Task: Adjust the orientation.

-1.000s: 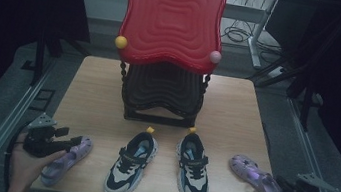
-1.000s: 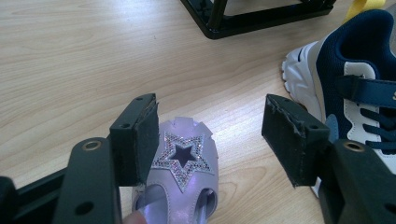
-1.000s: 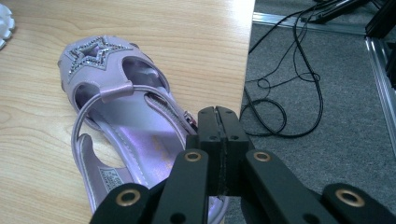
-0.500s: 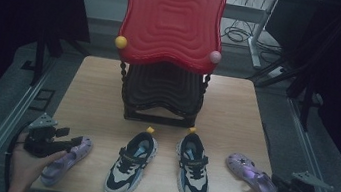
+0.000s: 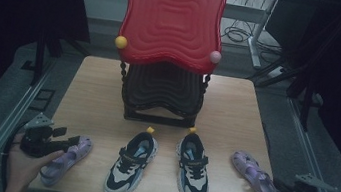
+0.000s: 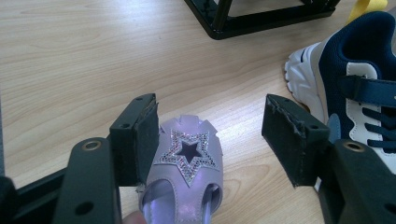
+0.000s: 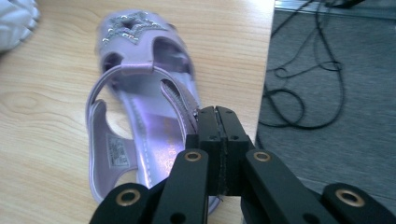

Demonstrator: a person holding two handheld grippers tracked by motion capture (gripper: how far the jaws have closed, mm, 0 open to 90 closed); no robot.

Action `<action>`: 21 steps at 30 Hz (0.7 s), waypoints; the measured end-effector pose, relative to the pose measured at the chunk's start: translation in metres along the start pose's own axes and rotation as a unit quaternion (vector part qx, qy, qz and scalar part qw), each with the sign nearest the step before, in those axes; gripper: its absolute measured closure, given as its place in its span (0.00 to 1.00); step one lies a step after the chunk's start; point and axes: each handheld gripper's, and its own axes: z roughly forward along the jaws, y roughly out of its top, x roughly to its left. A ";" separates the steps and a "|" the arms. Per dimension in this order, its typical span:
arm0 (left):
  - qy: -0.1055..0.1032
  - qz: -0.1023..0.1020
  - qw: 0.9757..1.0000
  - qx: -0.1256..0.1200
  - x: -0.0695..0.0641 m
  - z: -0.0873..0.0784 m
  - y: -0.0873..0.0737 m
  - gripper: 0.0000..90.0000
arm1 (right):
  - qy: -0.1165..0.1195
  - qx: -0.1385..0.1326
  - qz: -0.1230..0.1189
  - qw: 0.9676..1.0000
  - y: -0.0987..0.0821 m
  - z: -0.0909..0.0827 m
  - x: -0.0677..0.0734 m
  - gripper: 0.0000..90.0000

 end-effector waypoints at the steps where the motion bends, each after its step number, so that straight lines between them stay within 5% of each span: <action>1: 0.001 0.000 1.000 0.000 0.000 0.000 0.000 0.41 | 0.006 -0.002 0.002 1.000 -0.001 -0.001 -0.001 0.99; 12: 0.002 -0.001 1.000 -0.002 0.001 -0.002 0.000 0.41 | 0.022 0.016 -0.015 1.000 0.000 -0.006 0.006 0.99; 21: 0.003 -0.002 1.000 -0.004 0.002 -0.003 -0.001 0.41 | -0.020 -0.020 -0.021 0.999 0.007 -0.014 0.010 0.98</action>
